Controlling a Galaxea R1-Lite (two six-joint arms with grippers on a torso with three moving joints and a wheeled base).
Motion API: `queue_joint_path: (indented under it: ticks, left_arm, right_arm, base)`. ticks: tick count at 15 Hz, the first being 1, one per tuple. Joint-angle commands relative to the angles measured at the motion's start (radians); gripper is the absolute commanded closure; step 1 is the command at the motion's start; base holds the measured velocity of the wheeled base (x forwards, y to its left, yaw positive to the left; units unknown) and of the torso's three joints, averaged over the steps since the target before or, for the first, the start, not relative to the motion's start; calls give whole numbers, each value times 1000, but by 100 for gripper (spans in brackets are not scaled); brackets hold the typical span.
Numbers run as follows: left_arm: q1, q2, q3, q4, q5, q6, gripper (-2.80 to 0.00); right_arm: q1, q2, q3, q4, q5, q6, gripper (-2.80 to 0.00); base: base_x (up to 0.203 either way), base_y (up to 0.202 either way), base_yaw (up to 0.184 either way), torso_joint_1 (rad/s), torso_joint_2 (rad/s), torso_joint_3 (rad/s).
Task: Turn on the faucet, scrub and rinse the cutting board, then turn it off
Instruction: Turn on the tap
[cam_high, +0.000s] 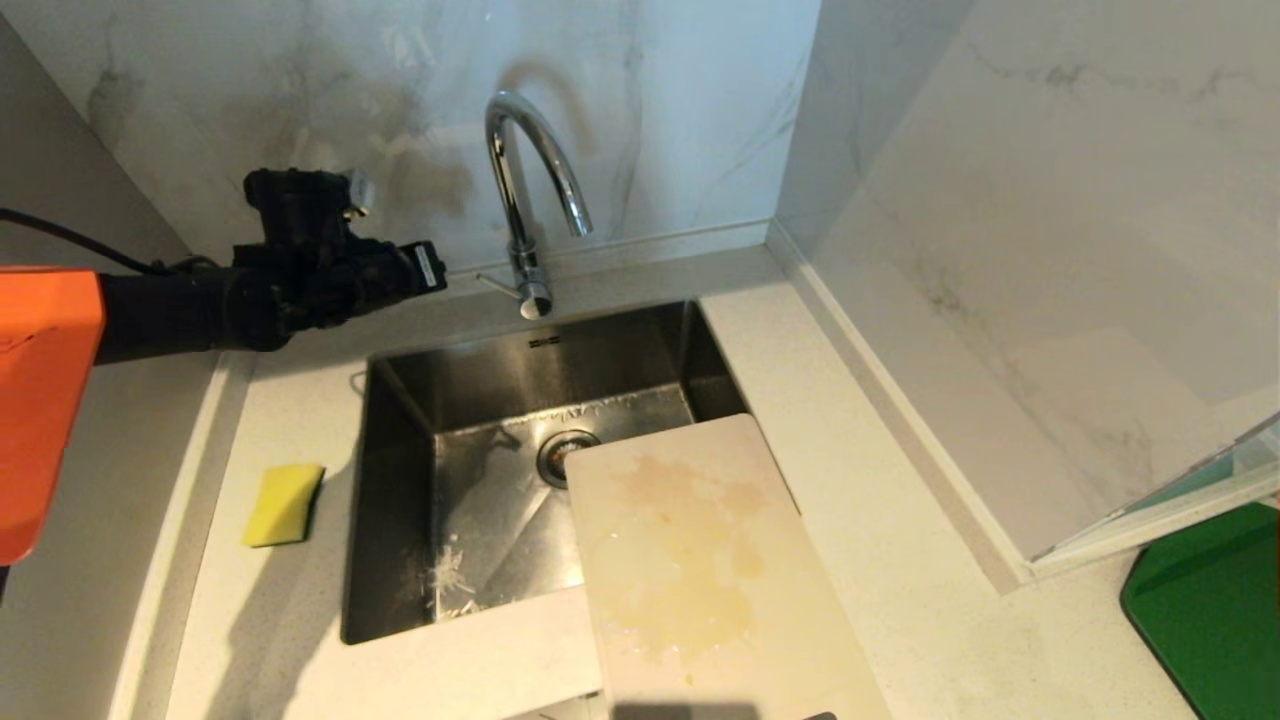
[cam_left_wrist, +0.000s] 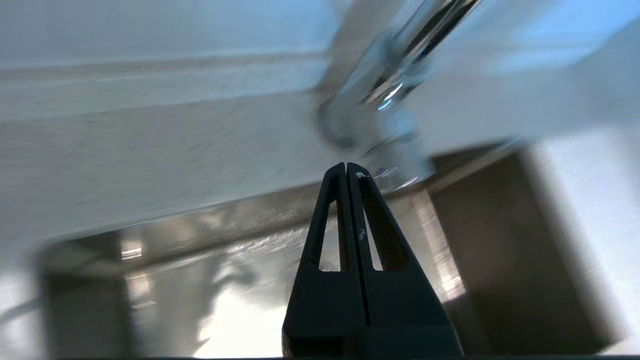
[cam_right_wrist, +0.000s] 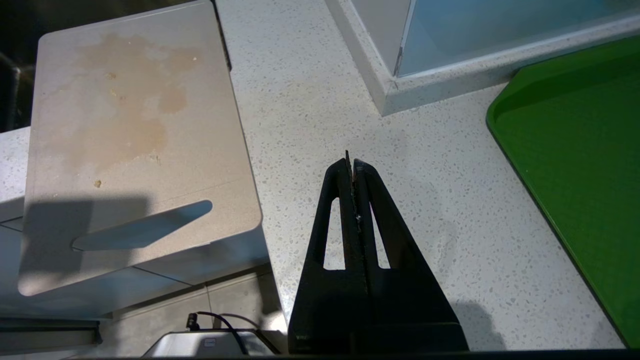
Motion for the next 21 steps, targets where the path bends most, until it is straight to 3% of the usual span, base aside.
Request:
queue_joint_path:
  ticks: [1, 5, 16, 21]
  left_arm:
    - [-19, 25, 0, -44, 1, -62, 0]
    - [-45, 89, -14, -129, -5, -85, 0]
    - [-52, 91, -13, -198, 32, -76, 0]
    - [-44, 132, -15, -270, 33, -13, 0]
  right_arm:
    - [0, 0, 0, 0, 0, 0, 0]
    - [0, 0, 0, 0, 0, 0, 0]
    - [0, 0, 0, 0, 0, 0, 0]
    - [0, 0, 0, 0, 0, 0, 0]
  base:
    - [0, 0, 0, 0, 0, 0]
    - [0, 0, 0, 0, 0, 0]
    - [0, 0, 0, 0, 0, 0]
    - [0, 0, 0, 0, 0, 0]
